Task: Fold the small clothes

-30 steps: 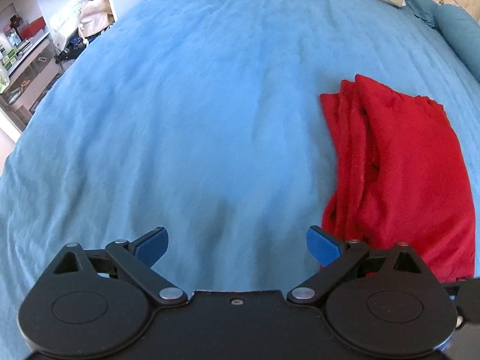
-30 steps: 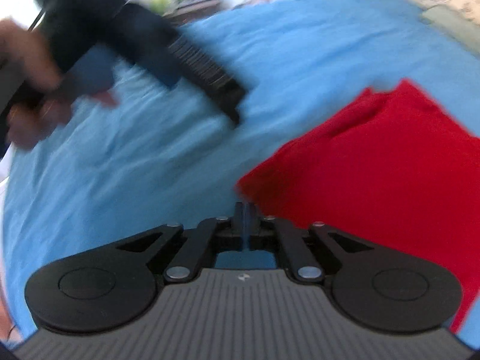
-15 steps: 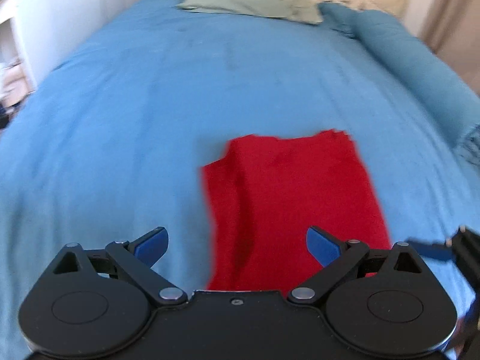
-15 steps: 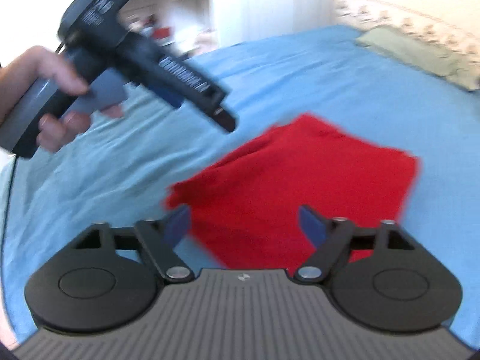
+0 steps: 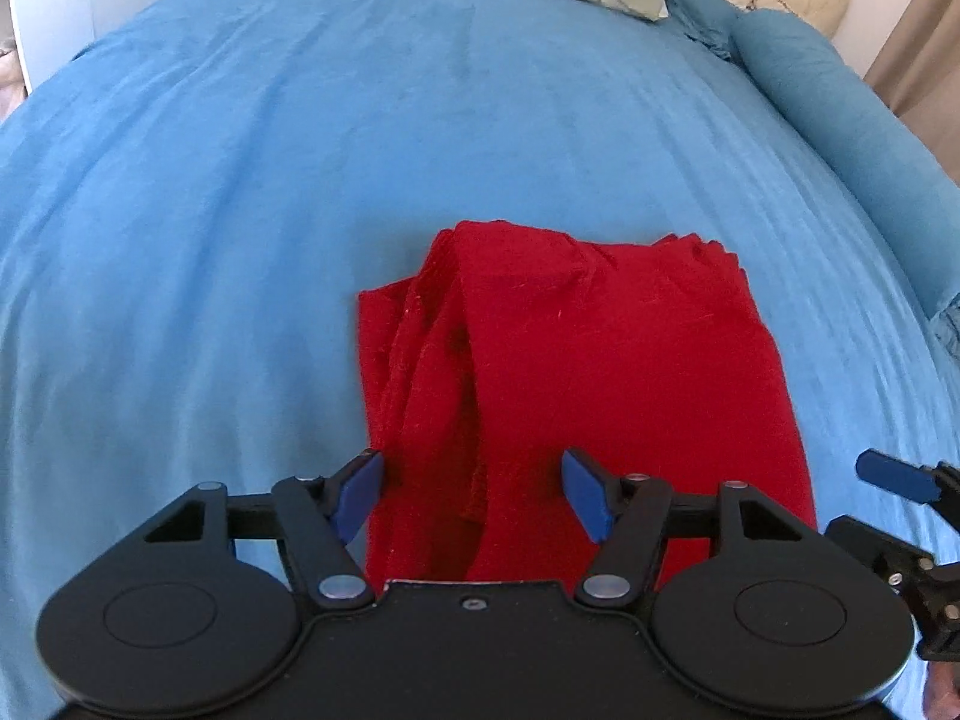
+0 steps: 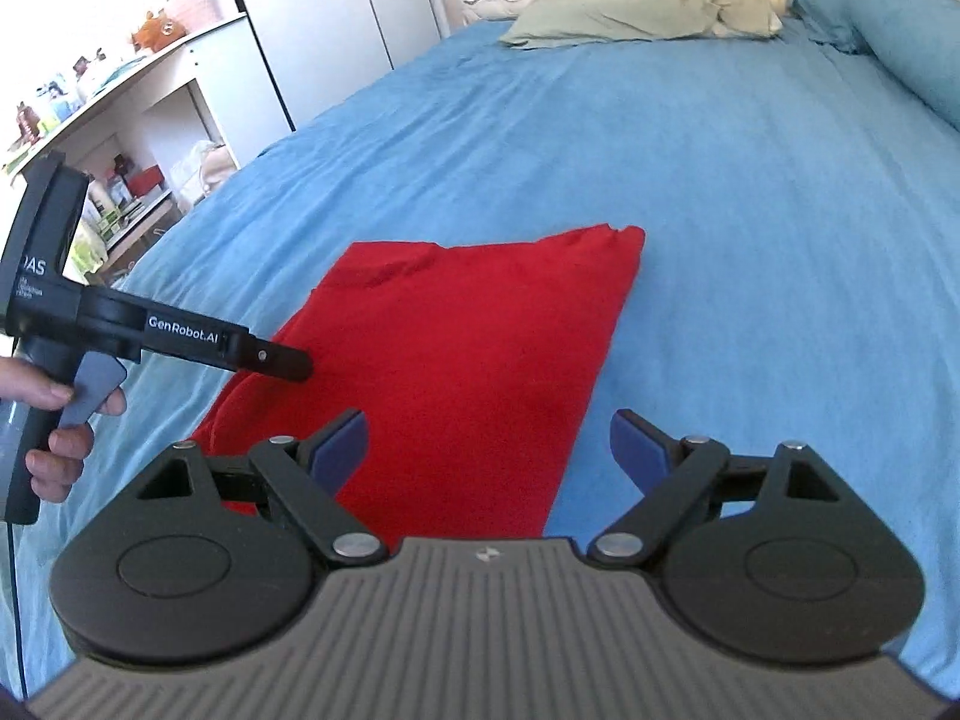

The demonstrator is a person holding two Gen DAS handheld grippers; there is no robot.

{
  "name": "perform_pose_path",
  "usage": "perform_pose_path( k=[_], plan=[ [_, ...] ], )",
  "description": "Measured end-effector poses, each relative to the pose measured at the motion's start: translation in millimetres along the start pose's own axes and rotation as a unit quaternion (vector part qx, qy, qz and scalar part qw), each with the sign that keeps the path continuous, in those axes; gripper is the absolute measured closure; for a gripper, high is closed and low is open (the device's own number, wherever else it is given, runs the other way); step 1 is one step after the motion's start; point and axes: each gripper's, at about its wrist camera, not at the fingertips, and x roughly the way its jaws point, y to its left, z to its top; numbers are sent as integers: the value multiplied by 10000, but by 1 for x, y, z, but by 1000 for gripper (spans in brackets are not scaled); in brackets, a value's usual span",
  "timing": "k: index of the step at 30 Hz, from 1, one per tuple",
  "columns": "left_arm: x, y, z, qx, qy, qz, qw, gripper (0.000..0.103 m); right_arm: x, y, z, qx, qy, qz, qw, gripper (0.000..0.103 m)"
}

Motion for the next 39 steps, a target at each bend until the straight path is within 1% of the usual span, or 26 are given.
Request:
perform_pose_path(
  k=[2,4,5,9,10,12,16,20,22,24,26,27,29,30,31,33,35,36,37,39],
  plan=[
    [1,-3,0,73,-25,23,10000,44,6,5,-1,26,15,-25,10000,0],
    [-2,-6,-2,165,-32,24,9999,60,9,4,-1,62,30,-42,10000,0],
    [-2,-7,-2,196,-20,-5,9998,65,9,5,-2,80,32,-43,10000,0],
    [5,-11,-2,283,93,48,9995,76,11,6,-3,95,52,-43,9999,0],
    [5,-11,-1,270,86,52,9996,82,12,7,-3,80,57,-47,9999,0],
    [2,-11,-1,287,43,47,9996,86,14,8,-1,45,73,-53,9999,0],
    [-14,-19,-5,626,-169,190,9977,88,13,9,2,42,30,-49,10000,0],
    [-34,-21,-16,880,-398,474,9942,89,11,11,4,43,-23,-31,10000,0],
    [-32,-16,-23,881,-414,595,9935,89,10,11,4,51,-48,-13,10000,0],
    [-22,-8,-25,719,-346,555,9953,88,13,11,3,67,-17,20,10000,0],
    [-11,-5,-22,610,-279,559,9962,82,16,12,2,75,37,14,10000,0],
    [-9,-5,-20,553,-272,586,9964,72,17,12,1,81,59,6,9999,0],
    [-14,-4,-19,368,-388,652,9964,51,17,13,1,96,57,1,9999,0],
    [-18,-4,-19,317,-483,711,9958,29,15,14,1,101,34,6,9999,0],
    [-23,-4,-20,333,-588,778,9947,16,14,14,2,99,21,9,9999,0],
    [-26,-4,-25,428,-670,897,9928,10,15,16,2,67,91,-31,9999,0],
    [-22,2,-26,432,-539,887,9937,10,22,16,0,64,309,-55,9995,0],
    [-20,7,-25,356,-469,802,9950,10,27,15,0,114,422,-63,9990,0],
    [-18,12,-25,251,-424,625,9968,10,30,13,-1,195,474,-43,9987,0],
    [-12,24,-22,-26,-376,66,9993,10,33,8,0,417,492,119,9978,0]
  ],
)
